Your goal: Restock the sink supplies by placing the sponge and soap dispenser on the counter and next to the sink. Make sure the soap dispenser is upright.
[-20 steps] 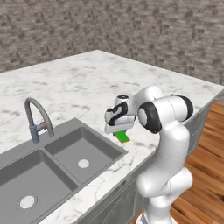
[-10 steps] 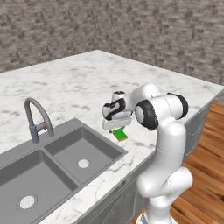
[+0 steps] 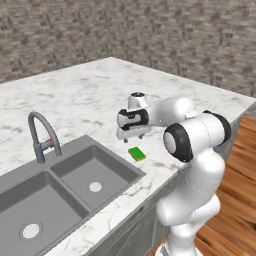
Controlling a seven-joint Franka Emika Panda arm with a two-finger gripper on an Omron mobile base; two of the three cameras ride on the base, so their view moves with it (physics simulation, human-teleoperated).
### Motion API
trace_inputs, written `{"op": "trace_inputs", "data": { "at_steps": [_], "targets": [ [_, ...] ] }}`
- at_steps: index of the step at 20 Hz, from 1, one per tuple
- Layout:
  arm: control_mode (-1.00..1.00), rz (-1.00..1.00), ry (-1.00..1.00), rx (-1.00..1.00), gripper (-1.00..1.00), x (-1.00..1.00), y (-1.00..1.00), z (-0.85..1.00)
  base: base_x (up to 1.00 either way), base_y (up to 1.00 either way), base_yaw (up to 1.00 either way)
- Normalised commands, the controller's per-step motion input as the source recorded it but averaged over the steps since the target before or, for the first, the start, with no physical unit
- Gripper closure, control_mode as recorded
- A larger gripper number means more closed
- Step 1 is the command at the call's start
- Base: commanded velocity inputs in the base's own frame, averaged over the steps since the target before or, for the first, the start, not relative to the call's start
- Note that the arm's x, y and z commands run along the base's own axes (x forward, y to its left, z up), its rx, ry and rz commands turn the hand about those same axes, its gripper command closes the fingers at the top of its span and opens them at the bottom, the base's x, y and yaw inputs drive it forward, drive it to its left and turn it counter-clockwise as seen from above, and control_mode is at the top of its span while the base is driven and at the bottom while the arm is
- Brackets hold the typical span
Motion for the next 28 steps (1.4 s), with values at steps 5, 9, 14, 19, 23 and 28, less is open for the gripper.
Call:
{"op": "trace_inputs", "data": {
  "at_steps": [5,9,14,19,23,28],
  "targets": [
    [-1.00,-0.06,-0.35,0.01,-1.00,-1.00,0.00,0.28,0.00,0.00,0.00],
    [-1.00,-0.07,-0.32,0.01,-1.00,-1.00,0.00,0.37,0.00,0.00,0.00],
    [-1.00,-0.03,-0.25,0.00,-1.00,-0.86,-0.17,0.88,0.00,0.00,0.00],
    [-1.00,-0.02,-0.25,0.00,-1.00,-0.69,-0.27,1.00,0.00,0.00,0.00],
    [-1.00,0.00,-0.21,0.00,-1.00,-0.65,-0.32,1.00,0.00,0.00,0.00],
    [-1.00,0.00,-0.14,0.00,-1.00,-0.51,-0.16,0.96,0.00,0.00,0.00]
  ]
}}
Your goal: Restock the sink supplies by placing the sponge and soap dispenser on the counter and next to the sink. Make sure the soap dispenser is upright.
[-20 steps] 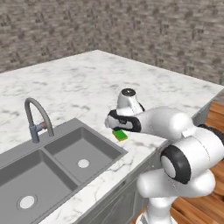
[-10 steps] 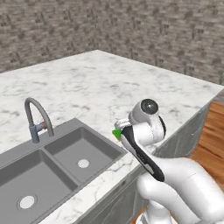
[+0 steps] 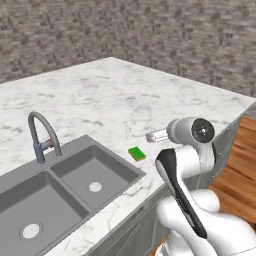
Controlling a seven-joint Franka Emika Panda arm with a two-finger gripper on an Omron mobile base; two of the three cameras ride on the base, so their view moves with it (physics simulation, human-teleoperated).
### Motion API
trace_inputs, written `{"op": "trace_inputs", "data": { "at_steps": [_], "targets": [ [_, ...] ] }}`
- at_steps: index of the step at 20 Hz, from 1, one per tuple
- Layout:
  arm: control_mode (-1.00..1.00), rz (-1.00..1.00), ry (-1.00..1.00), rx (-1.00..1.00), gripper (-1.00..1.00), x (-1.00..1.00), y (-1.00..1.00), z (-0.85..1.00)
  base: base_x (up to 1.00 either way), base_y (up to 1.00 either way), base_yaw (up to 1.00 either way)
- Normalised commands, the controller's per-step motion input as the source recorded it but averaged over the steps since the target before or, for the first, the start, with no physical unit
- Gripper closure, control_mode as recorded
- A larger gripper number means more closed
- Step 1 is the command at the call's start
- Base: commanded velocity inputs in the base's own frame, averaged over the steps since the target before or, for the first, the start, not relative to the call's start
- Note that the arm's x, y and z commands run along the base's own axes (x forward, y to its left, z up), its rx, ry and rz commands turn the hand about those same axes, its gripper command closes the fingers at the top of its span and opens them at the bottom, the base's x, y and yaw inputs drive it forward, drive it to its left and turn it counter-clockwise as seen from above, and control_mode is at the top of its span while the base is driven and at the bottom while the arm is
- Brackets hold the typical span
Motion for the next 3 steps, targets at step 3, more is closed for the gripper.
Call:
{"op": "trace_inputs", "data": {
  "at_steps": [3],
  "targets": [
    [-1.00,0.00,-0.02,0.00,-1.00,-0.12,0.00,0.65,0.00,0.00,0.00]
  ]
}}
